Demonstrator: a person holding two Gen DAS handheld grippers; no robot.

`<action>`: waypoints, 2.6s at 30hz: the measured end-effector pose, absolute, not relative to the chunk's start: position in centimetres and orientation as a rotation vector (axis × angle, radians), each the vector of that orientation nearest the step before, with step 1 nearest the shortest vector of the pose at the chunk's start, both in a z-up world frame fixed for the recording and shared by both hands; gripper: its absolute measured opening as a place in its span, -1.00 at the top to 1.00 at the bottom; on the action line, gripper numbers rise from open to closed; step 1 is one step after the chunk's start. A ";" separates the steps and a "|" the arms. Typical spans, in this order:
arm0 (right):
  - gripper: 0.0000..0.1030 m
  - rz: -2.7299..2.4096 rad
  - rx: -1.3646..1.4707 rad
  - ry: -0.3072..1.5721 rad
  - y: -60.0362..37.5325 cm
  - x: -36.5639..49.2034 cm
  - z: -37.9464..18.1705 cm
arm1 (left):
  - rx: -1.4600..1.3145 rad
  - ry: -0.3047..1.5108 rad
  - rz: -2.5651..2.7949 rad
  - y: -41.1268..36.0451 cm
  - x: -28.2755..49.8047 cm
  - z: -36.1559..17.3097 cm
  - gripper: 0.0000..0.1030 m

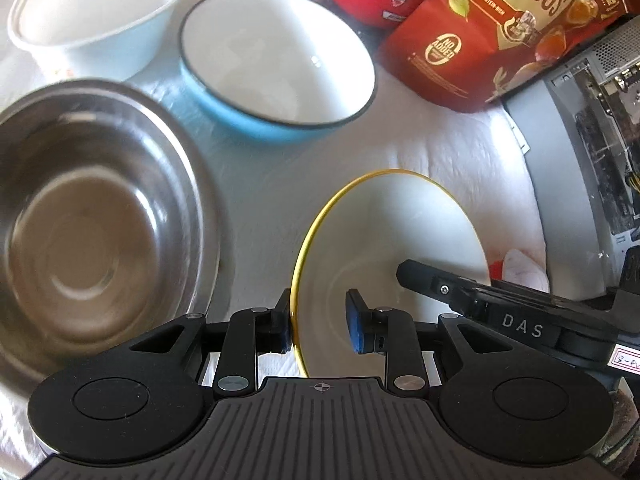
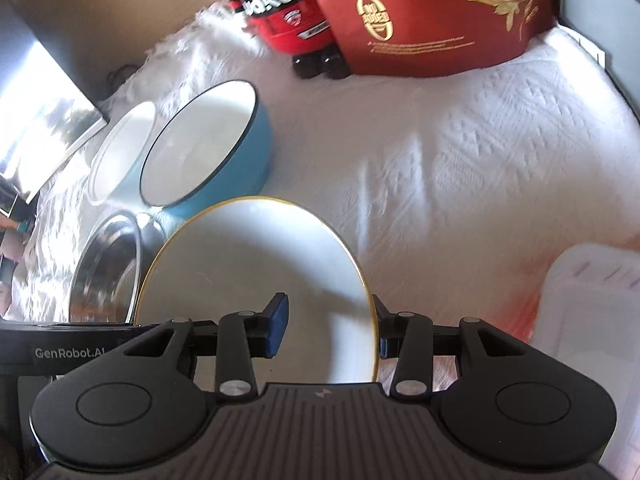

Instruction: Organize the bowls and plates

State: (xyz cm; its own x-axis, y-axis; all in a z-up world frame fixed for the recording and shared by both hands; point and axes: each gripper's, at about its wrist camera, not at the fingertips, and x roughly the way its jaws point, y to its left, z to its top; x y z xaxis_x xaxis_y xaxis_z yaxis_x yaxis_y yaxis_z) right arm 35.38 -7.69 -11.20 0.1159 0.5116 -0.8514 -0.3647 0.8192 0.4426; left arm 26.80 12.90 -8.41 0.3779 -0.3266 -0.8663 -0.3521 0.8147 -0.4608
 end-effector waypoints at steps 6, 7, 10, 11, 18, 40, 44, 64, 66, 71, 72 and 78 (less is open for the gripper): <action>0.17 0.617 0.129 1.319 -8.0 34.5 -11.9 | -0.650 1.207 0.007 12.6 26.4 -8.7 0.45; 0.17 0.615 0.133 1.318 -8.1 34.4 -11.9 | -0.652 1.206 0.007 12.6 26.5 -8.7 0.45; 0.17 0.606 0.137 1.312 -8.4 34.0 -11.7 | -0.651 1.204 0.000 12.5 26.5 -8.6 0.45; 0.17 0.602 0.137 1.309 -8.5 33.9 -11.6 | -0.649 1.202 -0.002 12.5 26.3 -8.5 0.45; 0.16 0.581 0.146 1.299 -8.9 33.9 -11.3 | -0.650 1.200 -0.021 12.5 26.0 -8.3 0.45; 0.11 0.391 0.109 1.305 -6.7 33.8 -10.0 | -0.668 1.184 -0.139 15.7 26.6 -7.4 0.43; 0.11 0.339 0.088 1.291 -6.4 33.7 -9.0 | -0.729 1.148 -0.173 17.8 25.5 -6.3 0.45; 0.10 0.527 0.053 1.233 0.7 42.6 -5.1 | -0.692 1.068 0.187 25.2 33.0 -5.7 0.44; 0.10 0.543 0.042 1.255 1.9 43.7 -6.6 | -0.687 1.082 0.217 25.1 33.6 -6.3 0.44; 0.09 0.570 0.029 1.328 4.8 46.1 -10.5 | -0.656 1.110 0.259 24.6 35.0 -7.6 0.50; 0.09 0.577 0.028 1.347 5.2 46.3 -11.3 | -0.662 1.115 0.255 24.5 35.3 -7.9 0.52; 0.19 0.673 0.079 1.448 6.4 46.8 -14.1 | -0.628 1.158 0.267 23.7 36.6 -8.5 0.52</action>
